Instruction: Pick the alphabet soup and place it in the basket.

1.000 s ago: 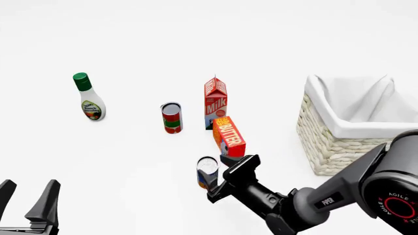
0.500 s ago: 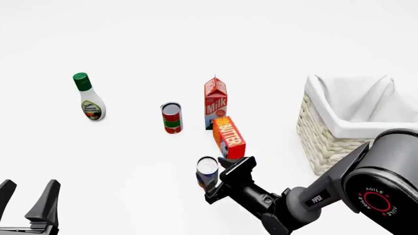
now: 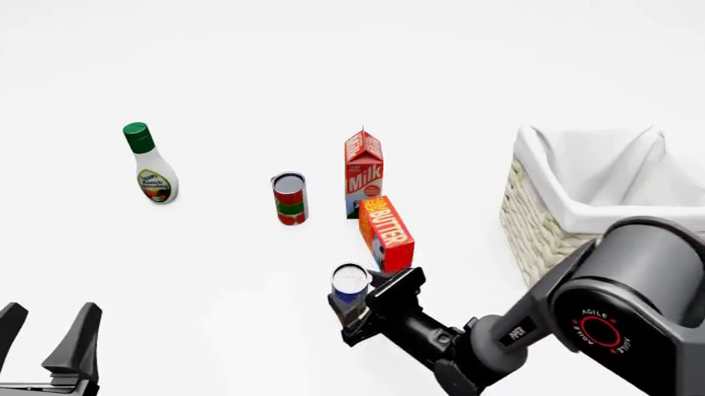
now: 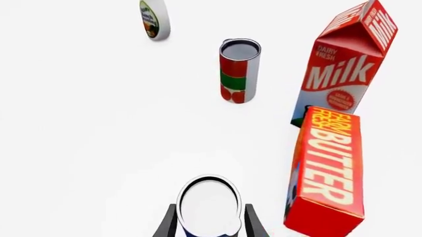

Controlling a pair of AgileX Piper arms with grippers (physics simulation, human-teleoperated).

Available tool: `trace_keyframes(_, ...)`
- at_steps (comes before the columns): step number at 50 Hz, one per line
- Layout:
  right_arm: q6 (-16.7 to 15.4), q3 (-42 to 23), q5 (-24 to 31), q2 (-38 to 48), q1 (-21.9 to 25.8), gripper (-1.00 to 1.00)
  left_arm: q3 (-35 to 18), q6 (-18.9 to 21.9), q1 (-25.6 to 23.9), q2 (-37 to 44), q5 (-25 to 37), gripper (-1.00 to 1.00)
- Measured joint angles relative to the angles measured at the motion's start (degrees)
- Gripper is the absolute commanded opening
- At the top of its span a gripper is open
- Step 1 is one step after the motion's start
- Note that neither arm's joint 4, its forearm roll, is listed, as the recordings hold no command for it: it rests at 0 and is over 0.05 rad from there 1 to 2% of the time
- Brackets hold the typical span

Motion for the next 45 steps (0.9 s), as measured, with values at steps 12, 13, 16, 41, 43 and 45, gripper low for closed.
trace_keyframes(12,0.2,-0.8,0.1,1.1,0.0,1.0,0.0,0.0,0.0,0.0,0.0,1.0)
trace_keyframes(13,0.2,-0.9,0.2,1.2,0.0,1.0,0.0,0.0,0.0,0.0,0.0,1.0)
trace_keyframes(16,0.2,-1.0,0.2,1.4,0.0,-1.0,0.0,0.0,0.0,0.0,0.0,1.0)
trace_keyframes(41,-0.3,-0.3,-0.2,0.9,0.5,-1.0,0.0,0.0,0.0,0.0,0.0,1.0)
trace_keyframes(43,-0.3,-0.1,-0.1,0.6,0.6,-1.0,0.0,0.0,0.0,0.0,0.0,1.0)
trace_keyframes(45,-0.3,0.2,0.0,0.1,0.8,-1.0,0.0,0.0,0.0,0.0,0.0,1.0)
